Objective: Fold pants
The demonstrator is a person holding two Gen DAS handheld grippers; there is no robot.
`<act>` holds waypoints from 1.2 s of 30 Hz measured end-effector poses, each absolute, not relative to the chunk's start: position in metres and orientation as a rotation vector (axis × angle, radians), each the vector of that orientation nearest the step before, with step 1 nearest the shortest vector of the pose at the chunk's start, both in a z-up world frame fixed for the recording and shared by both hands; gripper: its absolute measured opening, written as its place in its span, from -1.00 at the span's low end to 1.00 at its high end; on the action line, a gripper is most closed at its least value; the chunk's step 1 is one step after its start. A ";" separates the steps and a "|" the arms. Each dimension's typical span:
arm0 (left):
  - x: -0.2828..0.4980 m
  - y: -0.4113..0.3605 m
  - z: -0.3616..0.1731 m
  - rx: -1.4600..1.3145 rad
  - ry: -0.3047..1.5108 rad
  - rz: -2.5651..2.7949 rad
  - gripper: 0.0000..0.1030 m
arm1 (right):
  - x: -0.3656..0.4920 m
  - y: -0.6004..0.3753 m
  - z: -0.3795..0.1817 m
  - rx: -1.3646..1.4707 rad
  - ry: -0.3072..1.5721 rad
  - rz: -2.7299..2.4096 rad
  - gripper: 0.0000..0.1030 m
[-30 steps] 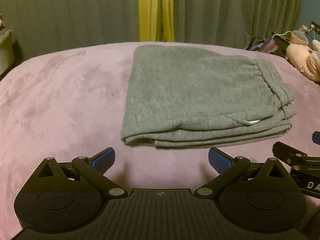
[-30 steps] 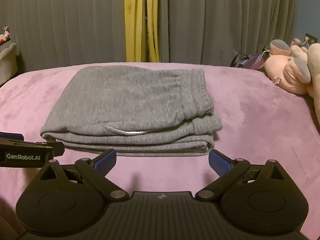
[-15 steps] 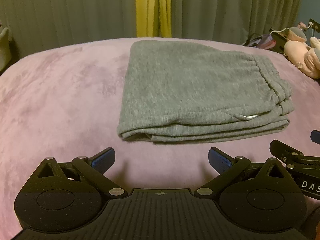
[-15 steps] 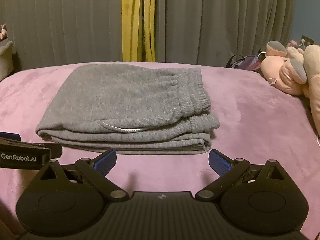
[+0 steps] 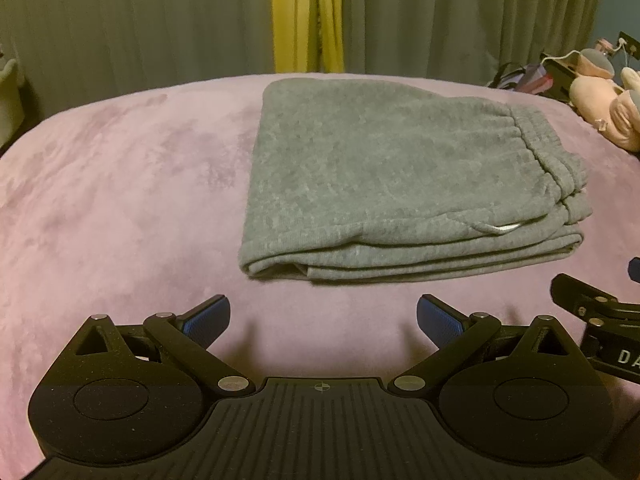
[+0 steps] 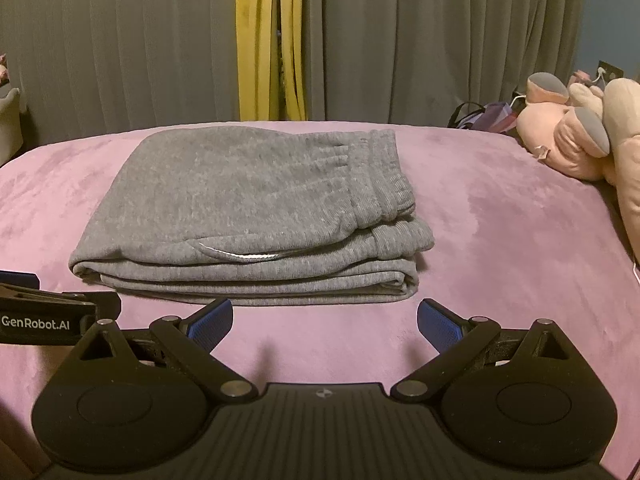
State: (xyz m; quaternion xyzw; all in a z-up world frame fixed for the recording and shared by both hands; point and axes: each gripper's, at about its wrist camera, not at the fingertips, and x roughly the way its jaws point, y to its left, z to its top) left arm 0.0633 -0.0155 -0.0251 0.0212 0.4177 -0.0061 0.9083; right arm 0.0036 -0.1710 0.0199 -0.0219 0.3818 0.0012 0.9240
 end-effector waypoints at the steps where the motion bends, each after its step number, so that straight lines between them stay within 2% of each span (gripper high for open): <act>1: 0.064 -0.015 -0.025 0.040 0.866 -0.014 1.00 | 0.003 -0.172 0.019 -0.045 0.784 0.004 0.92; 36: 0.067 -0.016 -0.034 0.101 0.900 -0.013 1.00 | 0.000 -0.173 0.012 -0.056 0.791 0.023 0.92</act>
